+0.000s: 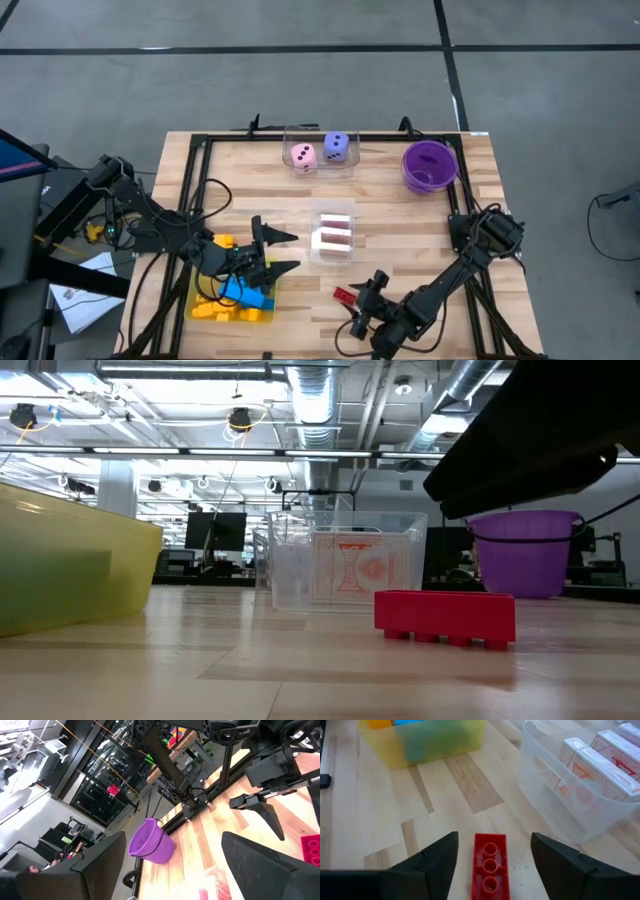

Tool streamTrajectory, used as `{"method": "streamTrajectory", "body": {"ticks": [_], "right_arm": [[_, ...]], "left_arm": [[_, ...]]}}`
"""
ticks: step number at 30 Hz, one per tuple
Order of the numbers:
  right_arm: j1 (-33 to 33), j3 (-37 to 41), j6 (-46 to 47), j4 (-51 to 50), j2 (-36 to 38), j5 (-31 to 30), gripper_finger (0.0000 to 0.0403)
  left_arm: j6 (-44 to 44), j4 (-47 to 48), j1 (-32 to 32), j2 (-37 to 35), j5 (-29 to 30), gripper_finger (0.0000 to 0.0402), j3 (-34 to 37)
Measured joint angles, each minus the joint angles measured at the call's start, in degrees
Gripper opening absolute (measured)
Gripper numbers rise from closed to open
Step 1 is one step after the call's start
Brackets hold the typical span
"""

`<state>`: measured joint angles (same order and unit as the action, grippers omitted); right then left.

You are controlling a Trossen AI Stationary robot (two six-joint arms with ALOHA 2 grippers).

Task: Pick & Place Toys
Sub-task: Put the red game piece into the yellow bin

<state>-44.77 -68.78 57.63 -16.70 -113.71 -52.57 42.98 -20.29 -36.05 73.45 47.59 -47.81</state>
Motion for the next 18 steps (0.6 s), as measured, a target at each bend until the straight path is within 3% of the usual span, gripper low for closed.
{"method": "streamTrajectory", "body": {"ticks": [9, 18], "right_arm": [[0.42, 0.00, -1.27, 0.59, 0.00, 2.10, 0.0306], [0.92, 0.63, -0.09, -0.48, 0.00, 4.91, 0.0318]], "left_arm": [[0.00, -0.02, 0.00, 0.00, 0.00, 0.0323, 0.00], [-0.02, -0.02, 0.00, 0.00, -0.02, 0.0323, 0.00]]}}
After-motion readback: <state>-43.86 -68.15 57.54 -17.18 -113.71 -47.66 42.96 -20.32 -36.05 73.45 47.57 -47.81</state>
